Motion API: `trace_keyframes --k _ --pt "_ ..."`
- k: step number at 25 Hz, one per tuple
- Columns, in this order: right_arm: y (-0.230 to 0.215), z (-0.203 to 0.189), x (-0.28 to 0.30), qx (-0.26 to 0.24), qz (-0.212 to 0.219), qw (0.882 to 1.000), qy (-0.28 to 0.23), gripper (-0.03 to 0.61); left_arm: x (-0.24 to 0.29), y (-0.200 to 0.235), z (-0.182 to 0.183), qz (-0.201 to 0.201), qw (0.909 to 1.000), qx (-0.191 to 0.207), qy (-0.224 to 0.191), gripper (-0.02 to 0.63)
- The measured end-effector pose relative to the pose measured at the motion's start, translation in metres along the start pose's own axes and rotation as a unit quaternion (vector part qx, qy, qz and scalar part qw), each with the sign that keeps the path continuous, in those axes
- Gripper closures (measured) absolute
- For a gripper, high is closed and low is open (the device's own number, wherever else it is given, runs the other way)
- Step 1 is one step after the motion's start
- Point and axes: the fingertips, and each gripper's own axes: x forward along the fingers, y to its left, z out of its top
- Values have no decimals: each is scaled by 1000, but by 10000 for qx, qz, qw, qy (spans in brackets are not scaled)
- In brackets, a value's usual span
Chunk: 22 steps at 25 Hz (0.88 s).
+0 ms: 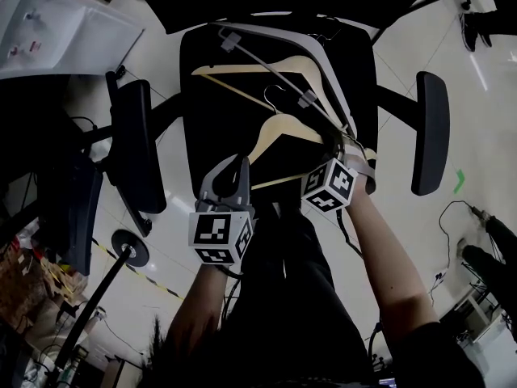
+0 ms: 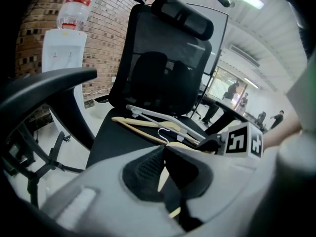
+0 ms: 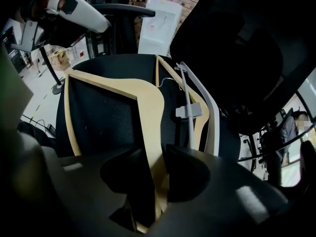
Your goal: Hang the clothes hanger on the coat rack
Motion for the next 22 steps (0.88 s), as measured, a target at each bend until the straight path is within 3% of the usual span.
trace_keyframes --k 9,17,22 --pt "0 4 -14 132 -247 9995 -177 462 -5 4 -3 5 10000 -21 21 609" --pt "-13 20 -35 528 -506 9950 -677 485 -11 5 3 -1 10000 7 -61 609" --pt "-18 26 -47 451 -658 9937 -791 485 -17 6 12 -10 9999 28 -153 609"
